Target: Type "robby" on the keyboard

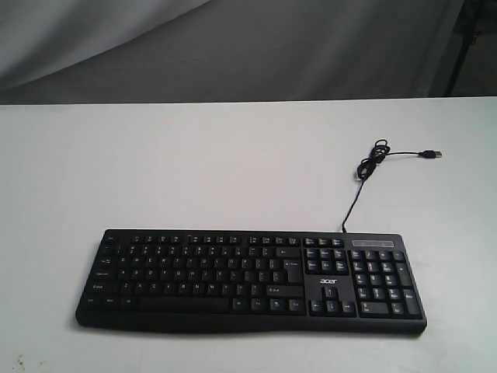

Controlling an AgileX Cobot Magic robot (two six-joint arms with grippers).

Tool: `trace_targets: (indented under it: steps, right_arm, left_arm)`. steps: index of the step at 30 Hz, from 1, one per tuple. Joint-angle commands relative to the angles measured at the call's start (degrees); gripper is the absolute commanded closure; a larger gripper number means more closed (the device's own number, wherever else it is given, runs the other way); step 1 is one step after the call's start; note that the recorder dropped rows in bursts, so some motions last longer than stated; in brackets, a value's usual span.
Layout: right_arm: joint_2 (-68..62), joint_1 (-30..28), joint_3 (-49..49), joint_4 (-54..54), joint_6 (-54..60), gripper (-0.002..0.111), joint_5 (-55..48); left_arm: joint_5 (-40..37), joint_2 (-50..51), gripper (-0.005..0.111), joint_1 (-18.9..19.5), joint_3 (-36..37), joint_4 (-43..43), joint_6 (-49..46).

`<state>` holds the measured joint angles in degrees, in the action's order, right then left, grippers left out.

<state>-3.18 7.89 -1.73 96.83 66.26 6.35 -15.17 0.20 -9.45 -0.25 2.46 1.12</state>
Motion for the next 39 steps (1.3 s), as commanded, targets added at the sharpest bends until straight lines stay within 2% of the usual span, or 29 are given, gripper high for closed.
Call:
trace_targets:
  steps: [1,4,5,6,8,10,13,18,23,34,39]
  right_arm:
    - [0.16,-0.38,0.25,-16.25,-35.26,0.108,2.16]
    - [0.16,-0.38,0.25,-35.51,-53.47,0.108,3.15]
    - [0.16,-0.38,0.25,-42.62,-55.07,0.108,2.63]
    - [0.16,-0.38,0.25,-54.89,-55.17,0.108,-0.17]
    - [0.16,-0.38,0.25,-68.63,-55.17,0.108,-7.32]
    - [0.16,-0.38,0.96,-73.72,-55.17,0.108,-11.04]
    - [0.16,-0.41,1.73,-75.36,-55.72,0.108,-13.48]
    - [0.16,-0.41,1.73,-77.34,-66.76,0.108,-13.03]
    - [0.16,-0.41,1.73,-80.03,-66.75,0.108,-13.72]
    - [0.16,-0.41,1.73,-99.91,-66.63,0.108,-23.55]
    - [0.53,-0.41,1.73,-100.24,-67.33,0.108,-23.69]
  left_arm:
    - [0.31,-0.2,0.107,-0.36,0.25,0.27,0.16]
    - [0.31,-0.2,0.107,-0.36,0.25,0.27,0.16]
    - [0.31,-0.2,0.107,-0.36,0.25,0.27,0.16]
    - [0.31,-0.2,0.107,-0.36,0.25,0.27,0.16]
    - [0.31,-0.2,0.107,-0.36,0.25,0.27,0.16]
    - [0.31,-0.2,0.107,-0.36,0.25,0.27,0.16]
    - [0.31,-0.2,0.107,-0.36,0.25,0.27,0.16]
    - [0.31,-0.2,0.107,-0.36,0.25,0.27,0.16]
    - [0.31,-0.2,0.107,-0.36,0.25,0.27,0.16]
    - [0.31,-0.2,0.107,-0.36,0.25,0.27,0.16]
    - [0.31,-0.2,0.107,-0.36,0.25,0.27,0.16]
